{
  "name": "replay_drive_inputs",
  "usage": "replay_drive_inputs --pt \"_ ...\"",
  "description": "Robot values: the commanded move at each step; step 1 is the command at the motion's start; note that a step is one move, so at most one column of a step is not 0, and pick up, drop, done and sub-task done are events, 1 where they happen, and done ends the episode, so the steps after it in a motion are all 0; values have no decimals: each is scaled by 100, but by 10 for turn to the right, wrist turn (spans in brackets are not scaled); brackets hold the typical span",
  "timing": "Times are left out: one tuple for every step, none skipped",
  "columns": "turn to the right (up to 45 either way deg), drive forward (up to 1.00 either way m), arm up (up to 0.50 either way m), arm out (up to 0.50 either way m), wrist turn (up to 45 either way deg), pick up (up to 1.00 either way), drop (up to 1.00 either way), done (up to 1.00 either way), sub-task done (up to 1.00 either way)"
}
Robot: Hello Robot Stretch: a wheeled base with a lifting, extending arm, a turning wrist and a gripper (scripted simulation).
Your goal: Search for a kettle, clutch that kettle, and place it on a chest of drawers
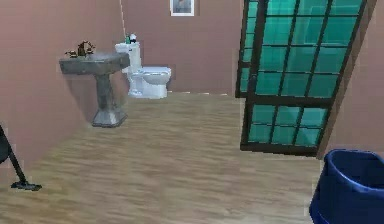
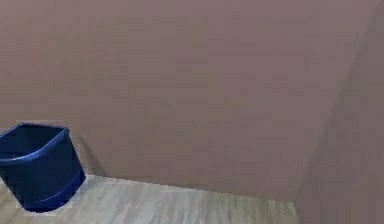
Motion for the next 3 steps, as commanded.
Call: replay_drive_inputs --pt "0 100 0 0 0 0 0 0 0" --pt "0 85 0 0 0 0 0 0 0" --pt "270 0 0 0 0 0 0 0 0"
